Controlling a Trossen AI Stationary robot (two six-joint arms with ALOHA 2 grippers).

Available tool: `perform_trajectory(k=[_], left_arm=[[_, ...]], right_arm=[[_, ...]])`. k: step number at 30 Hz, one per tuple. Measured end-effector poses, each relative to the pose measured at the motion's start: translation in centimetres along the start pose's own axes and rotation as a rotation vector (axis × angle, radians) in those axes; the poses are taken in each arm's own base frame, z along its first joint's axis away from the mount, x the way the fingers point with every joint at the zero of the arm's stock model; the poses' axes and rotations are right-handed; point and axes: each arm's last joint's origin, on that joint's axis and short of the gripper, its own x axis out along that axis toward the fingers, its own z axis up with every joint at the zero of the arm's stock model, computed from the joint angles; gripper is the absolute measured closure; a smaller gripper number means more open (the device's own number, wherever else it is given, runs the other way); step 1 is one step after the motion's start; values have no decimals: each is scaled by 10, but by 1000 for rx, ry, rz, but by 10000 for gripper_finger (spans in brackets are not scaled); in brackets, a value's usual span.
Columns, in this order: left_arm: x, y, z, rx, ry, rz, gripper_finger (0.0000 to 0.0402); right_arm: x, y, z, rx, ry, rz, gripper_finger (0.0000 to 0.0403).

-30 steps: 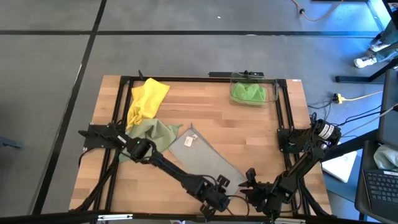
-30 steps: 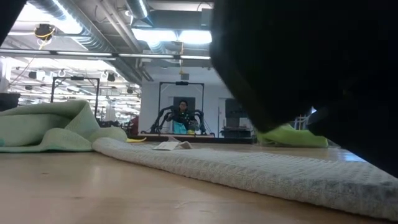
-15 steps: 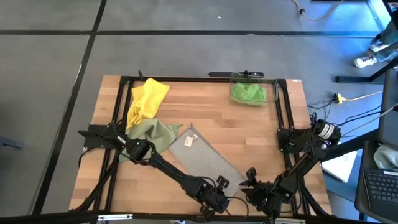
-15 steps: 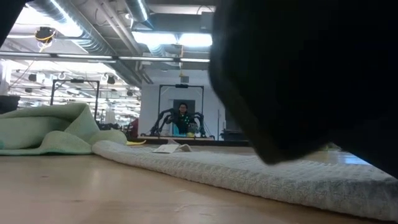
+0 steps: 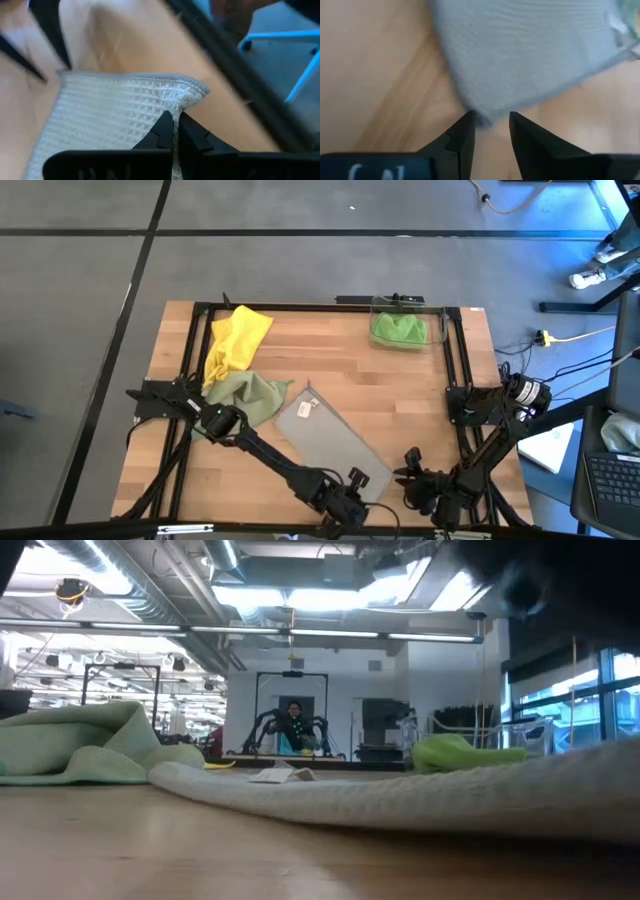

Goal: Fold microfiber towels
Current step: Fold the gray cloth

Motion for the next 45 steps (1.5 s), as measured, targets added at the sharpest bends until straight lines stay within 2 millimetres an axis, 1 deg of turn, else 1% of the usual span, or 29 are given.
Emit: perform_trajectory(k=[3, 8, 12, 16, 23, 27, 29, 33, 35, 39, 45], left_arm=[[-4, -1, 5, -1, -15, 11, 401], [-4, 2, 1, -17, 21, 44, 401], [-3, 0, -5, -25, 76, 47, 401], [-3, 2, -5, -41, 79, 63, 401], [-3, 5, -5, -48, 79, 68, 401], [-3, 6, -5, -51, 79, 70, 401], [-3, 6, -5, -54, 80, 78, 401], [-4, 5, -5, -50, 81, 110, 401], [-5, 3, -4, -55, 79, 141, 401], [-6, -2, -4, -70, 78, 164, 401], [-8, -4, -5, -99, 93, 210, 401]], right_arm=[[0, -1, 0, -1, -8, -13, 279], [0, 2, 5, 12, -41, 6, 279], [-4, 8, 6, 24, -59, 69, 279], [-11, 16, 5, 25, -89, 102, 279], [-15, 18, 8, 16, -172, 20, 276], [-10, 15, 11, 1, -170, 38, 251], [-5, 14, 10, 2, -153, 40, 229], [4, 18, 6, -50, -135, 32, 178], [6, 20, 6, -61, -144, 17, 161], [7, 21, 7, -57, -163, 8, 152], [7, 21, 8, -61, -167, 5, 163]])
